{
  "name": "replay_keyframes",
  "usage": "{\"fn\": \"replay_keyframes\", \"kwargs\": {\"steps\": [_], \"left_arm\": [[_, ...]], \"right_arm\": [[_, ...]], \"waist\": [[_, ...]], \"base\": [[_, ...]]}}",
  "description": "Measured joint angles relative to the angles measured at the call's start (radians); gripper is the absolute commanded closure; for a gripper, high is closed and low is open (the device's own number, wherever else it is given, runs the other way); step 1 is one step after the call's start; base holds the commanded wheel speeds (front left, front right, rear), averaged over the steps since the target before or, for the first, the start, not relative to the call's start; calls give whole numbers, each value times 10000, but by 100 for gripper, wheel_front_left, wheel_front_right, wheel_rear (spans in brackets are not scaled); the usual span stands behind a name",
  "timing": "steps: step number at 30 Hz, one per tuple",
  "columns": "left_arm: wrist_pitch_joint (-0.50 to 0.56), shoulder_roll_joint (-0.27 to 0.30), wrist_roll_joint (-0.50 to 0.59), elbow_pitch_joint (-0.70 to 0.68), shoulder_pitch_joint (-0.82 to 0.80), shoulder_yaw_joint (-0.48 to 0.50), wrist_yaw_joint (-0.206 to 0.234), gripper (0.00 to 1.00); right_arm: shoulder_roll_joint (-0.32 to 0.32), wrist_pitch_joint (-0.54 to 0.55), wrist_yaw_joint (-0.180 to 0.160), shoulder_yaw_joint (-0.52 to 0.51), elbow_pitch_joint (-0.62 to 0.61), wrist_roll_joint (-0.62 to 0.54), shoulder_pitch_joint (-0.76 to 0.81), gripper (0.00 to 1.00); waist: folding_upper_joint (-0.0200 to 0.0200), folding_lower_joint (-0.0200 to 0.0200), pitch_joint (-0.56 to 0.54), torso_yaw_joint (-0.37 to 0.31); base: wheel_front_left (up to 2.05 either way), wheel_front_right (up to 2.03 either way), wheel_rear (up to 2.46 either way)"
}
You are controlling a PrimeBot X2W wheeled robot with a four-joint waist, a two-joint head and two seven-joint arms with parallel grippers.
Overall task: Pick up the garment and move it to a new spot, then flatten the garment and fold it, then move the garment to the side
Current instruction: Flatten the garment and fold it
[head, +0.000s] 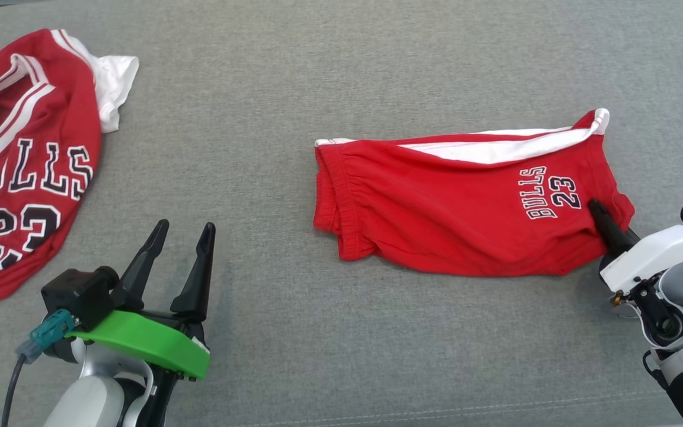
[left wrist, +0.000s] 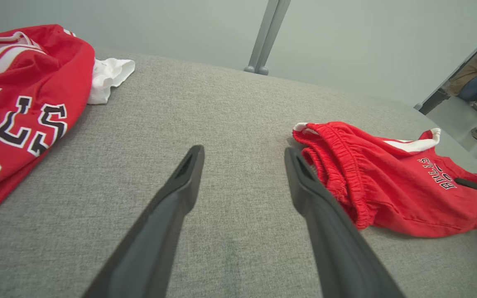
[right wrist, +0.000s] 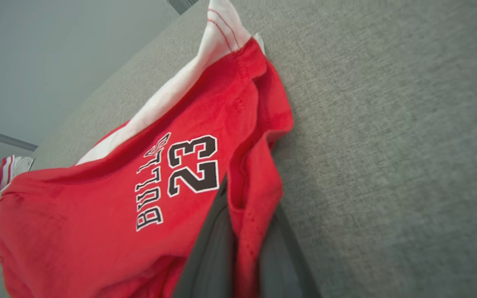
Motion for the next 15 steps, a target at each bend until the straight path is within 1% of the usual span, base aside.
{"fn": "replay_keyframes", "kwargs": {"steps": [3, 5, 6, 7, 8, 10, 11, 14, 15], "left_arm": [[29, 8, 0, -27, 0, -65, -2, 0], [104, 6, 0, -33, 0, -205, -2, 0], [105, 0, 2, -44, 0, -222, -4, 0], [117, 2, 2, -59, -1, -219, -2, 0], [119, 6, 2, -63, -2, -215, -2, 0], [128, 6, 2, -63, -2, -217, -2, 0], [128, 6, 2, -63, -2, -219, -4, 0], [132, -6, 2, -52, -7, -259, -6, 0], [130, -6, 2, -58, -7, -245, -6, 0]], "right_arm": [[-21, -150, 0, 4, -48, -107, 52, 100], [-79, -311, -2, 2, -61, -224, 73, 96], [-123, -314, -2, 4, -65, -293, 86, 93], [-155, -334, -2, 25, -71, -360, 93, 85], [-180, -405, -2, 59, -77, -443, 95, 78], [-242, -449, -6, 151, -84, -591, 95, 78], [-274, -495, -8, 182, -82, -644, 98, 75], [-334, -606, -79, 221, -81, -740, 164, 53], [-334, -608, -81, 245, -81, -794, 205, 22]], "waist": [[0, 0, -31, -193], [0, 0, -44, -266], [0, 0, -49, -278], [0, 0, -51, -279], [0, 0, -52, -277], [0, 0, -57, -267], [0, 0, -62, -259], [0, 0, -106, -205], [0, 0, -118, -187]], "base": [[0, 0, 0], [0, 0, 0], [0, 0, 0], [0, 0, 0], [0, 0, 0], [0, 0, 0], [0, 0, 0], [0, 0, 0], [0, 0, 0]]}}
